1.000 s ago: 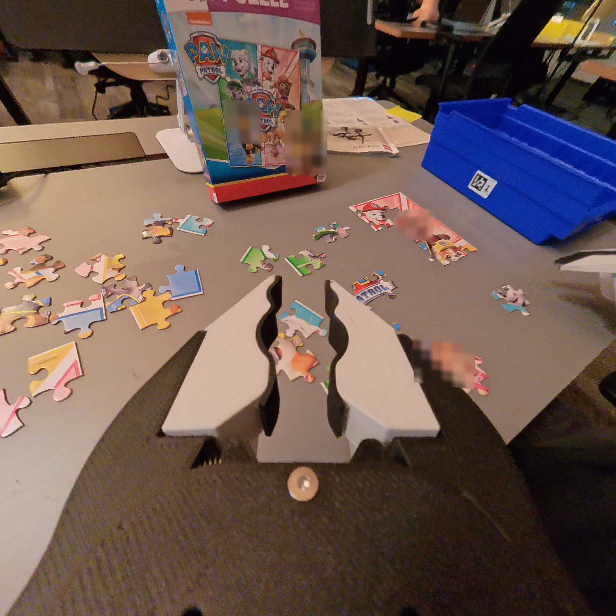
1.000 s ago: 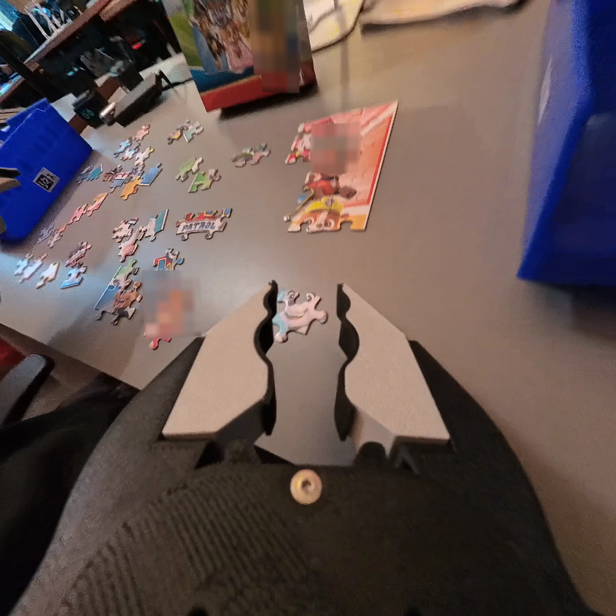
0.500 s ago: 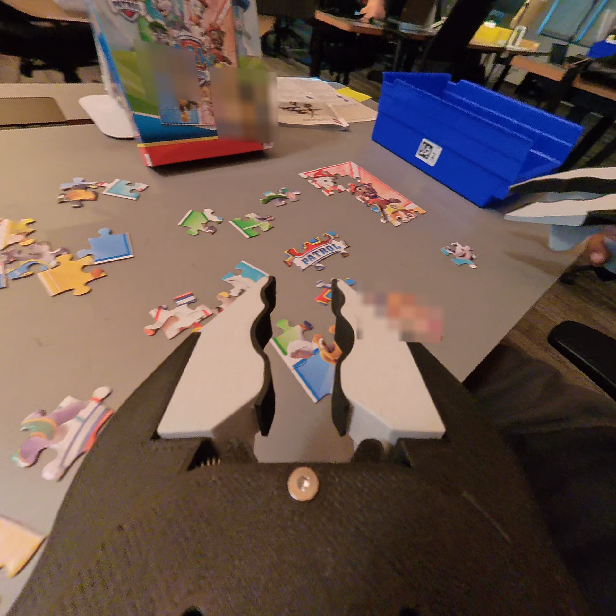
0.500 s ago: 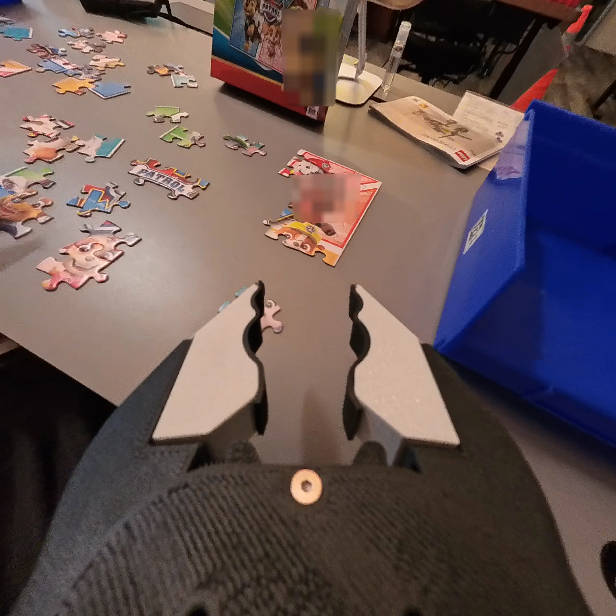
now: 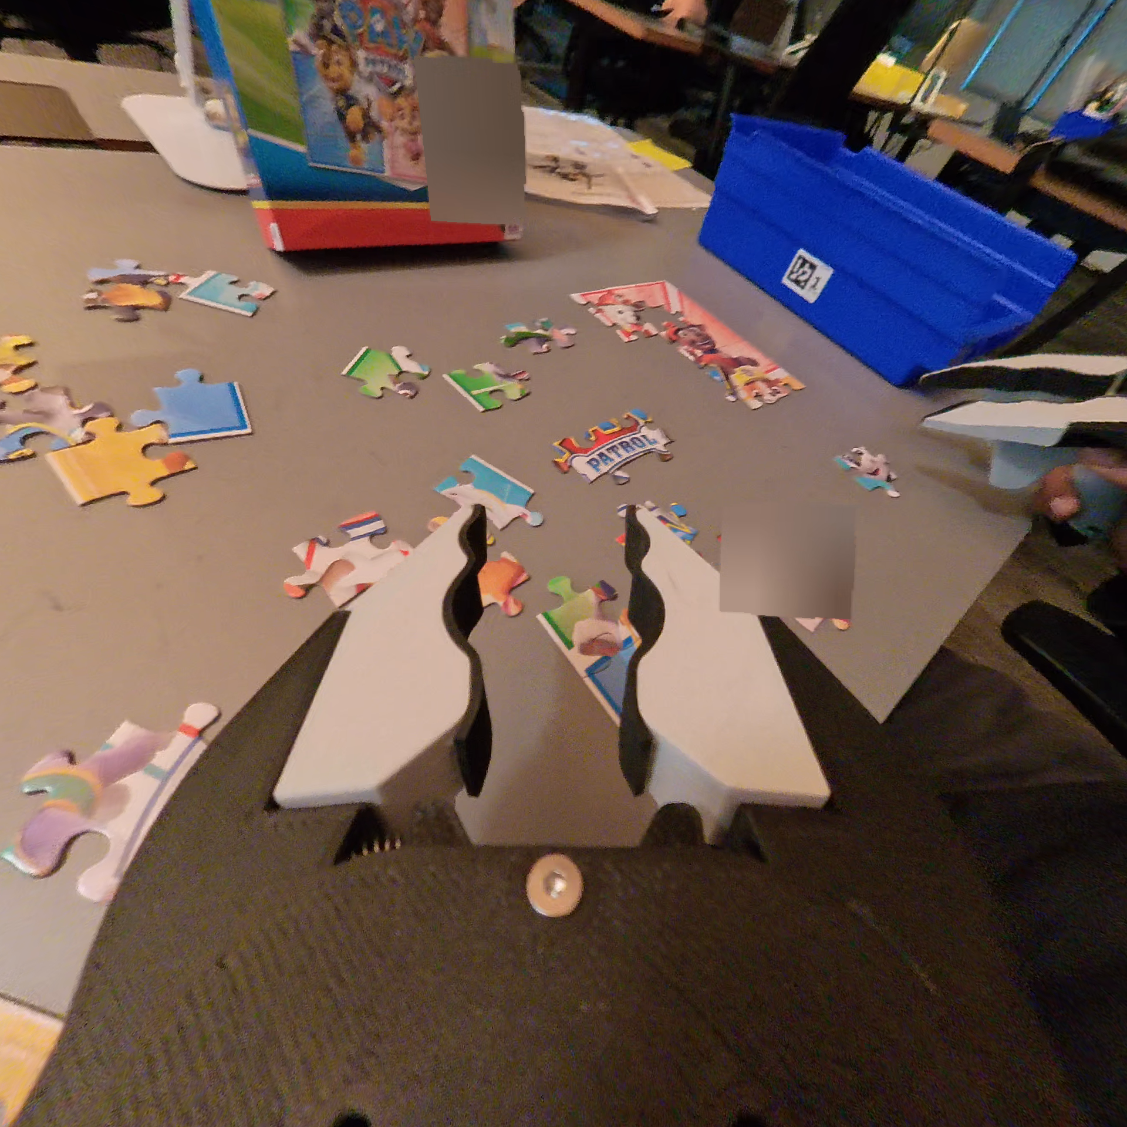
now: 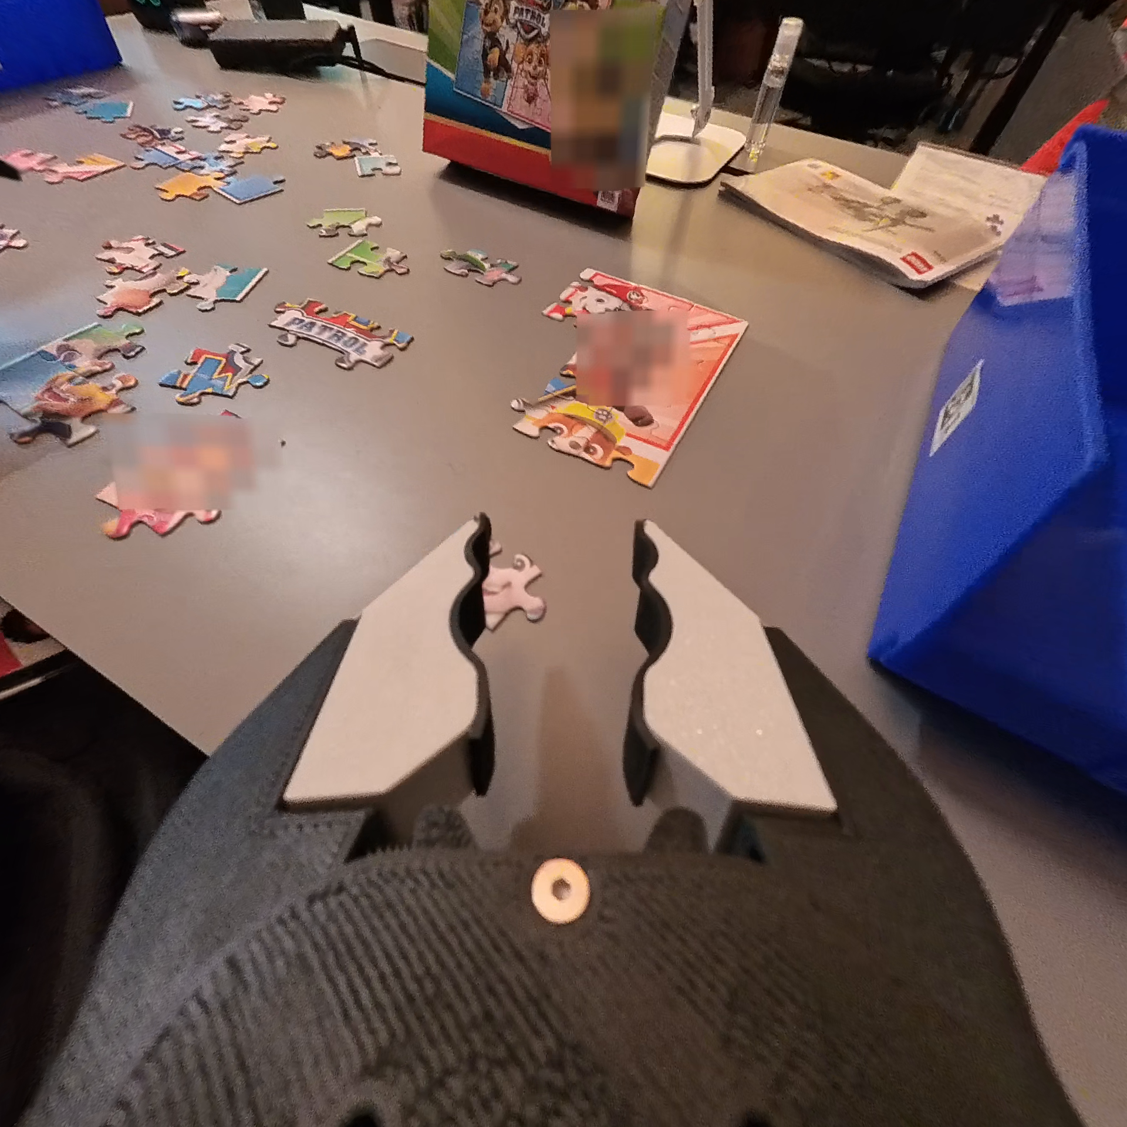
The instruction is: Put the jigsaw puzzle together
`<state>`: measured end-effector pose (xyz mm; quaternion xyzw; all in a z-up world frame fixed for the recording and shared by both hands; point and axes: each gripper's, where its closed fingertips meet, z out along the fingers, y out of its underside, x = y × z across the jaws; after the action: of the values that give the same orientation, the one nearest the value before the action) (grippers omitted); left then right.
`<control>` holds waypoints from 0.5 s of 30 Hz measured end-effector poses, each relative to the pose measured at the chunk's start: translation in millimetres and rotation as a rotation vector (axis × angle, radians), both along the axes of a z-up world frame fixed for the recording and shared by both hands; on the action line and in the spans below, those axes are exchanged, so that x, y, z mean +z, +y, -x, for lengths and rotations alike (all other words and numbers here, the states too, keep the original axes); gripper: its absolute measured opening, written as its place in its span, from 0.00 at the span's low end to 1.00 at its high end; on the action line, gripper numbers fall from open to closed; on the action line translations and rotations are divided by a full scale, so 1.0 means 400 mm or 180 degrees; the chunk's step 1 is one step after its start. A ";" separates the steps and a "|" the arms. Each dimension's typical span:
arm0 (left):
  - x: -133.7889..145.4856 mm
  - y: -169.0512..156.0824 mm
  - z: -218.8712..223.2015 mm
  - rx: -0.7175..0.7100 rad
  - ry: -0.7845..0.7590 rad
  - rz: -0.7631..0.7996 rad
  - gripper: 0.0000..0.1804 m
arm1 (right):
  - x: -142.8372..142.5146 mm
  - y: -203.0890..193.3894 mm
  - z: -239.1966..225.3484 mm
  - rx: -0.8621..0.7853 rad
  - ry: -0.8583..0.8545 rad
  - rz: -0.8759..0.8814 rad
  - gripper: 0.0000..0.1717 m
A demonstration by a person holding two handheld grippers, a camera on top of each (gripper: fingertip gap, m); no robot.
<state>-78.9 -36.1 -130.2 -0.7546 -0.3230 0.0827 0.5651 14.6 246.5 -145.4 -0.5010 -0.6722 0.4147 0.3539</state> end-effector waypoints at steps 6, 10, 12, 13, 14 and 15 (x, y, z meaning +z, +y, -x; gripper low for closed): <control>-0.012 -0.024 0.030 0.0151 -0.0050 0.0019 0.24 | 0.027 -0.005 0.048 -0.0031 0.0014 0.0047 0.31; -0.003 -0.048 0.028 0.0202 -0.0166 -0.0163 0.24 | 0.055 -0.003 0.089 -0.0031 0.0181 0.0136 0.31; -0.006 -0.068 0.032 0.0281 -0.0187 -0.0175 0.24 | 0.060 -0.006 0.114 -0.0010 0.0250 0.0145 0.31; -0.009 -0.076 0.034 0.0326 -0.0199 -0.0167 0.24 | 0.059 -0.010 0.126 0.0008 0.0276 0.0168 0.30; -0.011 -0.079 0.034 0.0360 -0.0217 -0.0169 0.24 | 0.055 -0.012 0.138 0.0022 0.0284 0.0208 0.30; -0.013 -0.077 0.033 0.0369 -0.0222 -0.0153 0.24 | 0.049 -0.012 0.148 0.0014 0.0268 0.0240 0.30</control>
<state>-91.9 -67.0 -135.4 -0.7233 -0.3875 0.0812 0.5658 -44.5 241.8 -125.7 -0.4945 -0.6417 0.4612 0.3619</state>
